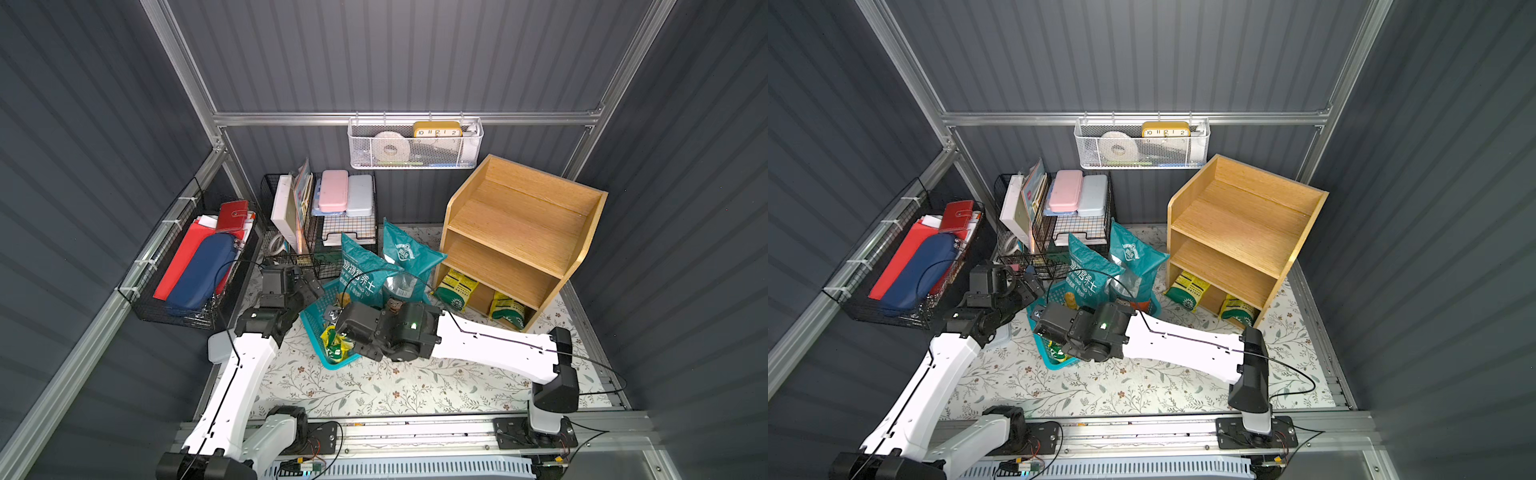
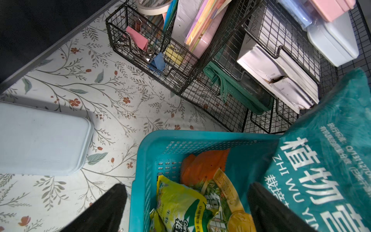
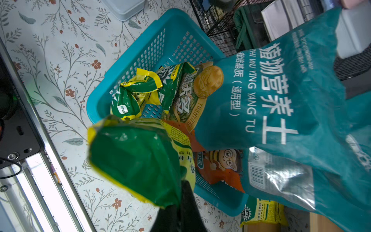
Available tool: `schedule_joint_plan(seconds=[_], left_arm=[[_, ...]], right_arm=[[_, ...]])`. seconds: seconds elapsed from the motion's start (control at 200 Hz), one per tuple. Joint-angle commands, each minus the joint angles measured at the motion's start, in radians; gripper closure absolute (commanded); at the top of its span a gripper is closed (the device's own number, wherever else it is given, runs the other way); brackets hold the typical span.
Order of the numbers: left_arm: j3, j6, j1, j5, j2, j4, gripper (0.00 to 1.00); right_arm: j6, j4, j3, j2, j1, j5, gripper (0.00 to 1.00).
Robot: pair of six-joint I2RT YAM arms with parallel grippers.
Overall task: Take down the fertilizer bag from the shelf
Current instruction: Place the fertilizer bag in the storage box.
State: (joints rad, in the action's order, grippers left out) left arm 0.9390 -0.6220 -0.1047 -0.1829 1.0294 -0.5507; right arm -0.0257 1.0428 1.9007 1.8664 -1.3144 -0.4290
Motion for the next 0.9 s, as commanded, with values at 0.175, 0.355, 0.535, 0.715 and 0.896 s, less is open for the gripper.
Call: schedule_joint_plan(seconds=[0.175, 0.355, 0.535, 0.715, 0.896], left_arm=[[-0.025, 0.003, 0.000, -0.012, -0.015, -0.025, 0.01], [-0.029, -0.006, 0.000, 0.005, -0.020, -0.022, 0.01], [-0.036, -0.006, 0.000, 0.006, -0.025, -0.019, 0.01], [-0.039, -0.010, 0.000, 0.021, -0.017, -0.015, 0.01], [-0.047, -0.022, 0.000, 0.040, -0.012, -0.008, 0.01]], right_arm=[[0.042, -0.192, -0.109, 0.054, 0.055, 0.077, 1.00], [0.095, -0.204, -0.115, 0.176, 0.085, 0.223, 1.00], [0.109, -0.146, -0.087, 0.274, 0.101, 0.277, 1.00], [0.111, -0.077, -0.057, 0.290, 0.105, 0.240, 1.00], [0.112, -0.097, -0.095, 0.140, 0.124, 0.175, 0.62]])
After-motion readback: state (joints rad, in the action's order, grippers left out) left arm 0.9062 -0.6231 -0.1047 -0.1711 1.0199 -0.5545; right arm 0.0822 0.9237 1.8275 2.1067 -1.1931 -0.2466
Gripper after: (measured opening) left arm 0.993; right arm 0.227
